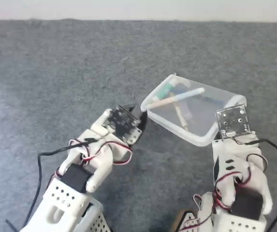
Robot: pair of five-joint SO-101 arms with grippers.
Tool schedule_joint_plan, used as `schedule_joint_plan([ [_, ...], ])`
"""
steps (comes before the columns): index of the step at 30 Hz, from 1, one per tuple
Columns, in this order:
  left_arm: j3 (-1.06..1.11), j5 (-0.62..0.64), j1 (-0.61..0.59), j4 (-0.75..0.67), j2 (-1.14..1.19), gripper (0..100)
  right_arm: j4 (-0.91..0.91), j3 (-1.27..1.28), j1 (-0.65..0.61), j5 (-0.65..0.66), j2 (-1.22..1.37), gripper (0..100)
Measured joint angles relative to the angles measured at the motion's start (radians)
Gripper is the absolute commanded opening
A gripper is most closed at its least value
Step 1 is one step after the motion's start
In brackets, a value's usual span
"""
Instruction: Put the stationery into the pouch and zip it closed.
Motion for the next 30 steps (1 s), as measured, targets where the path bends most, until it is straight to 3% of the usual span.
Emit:
schedule_joint_plan([
  [5,0.0,0.054,-0.069,0.0,0.0,11,0.0,-0.054,-0.043,-0.063,0.0,0.8],
  [14,0.0,0.069,-0.084,0.008,-0.015,11,-0.072,-0.058,-0.193,-0.158,0.0,0.8],
  [23,-0.002,0.153,-0.084,0.242,-0.353,20,-0.103,-0.058,-0.265,-0.221,0.0,0.8],
  [30,-0.002,0.16,-0.083,0.282,-0.588,20,-0.132,-0.058,-0.269,-0.222,0.0,0.8],
])
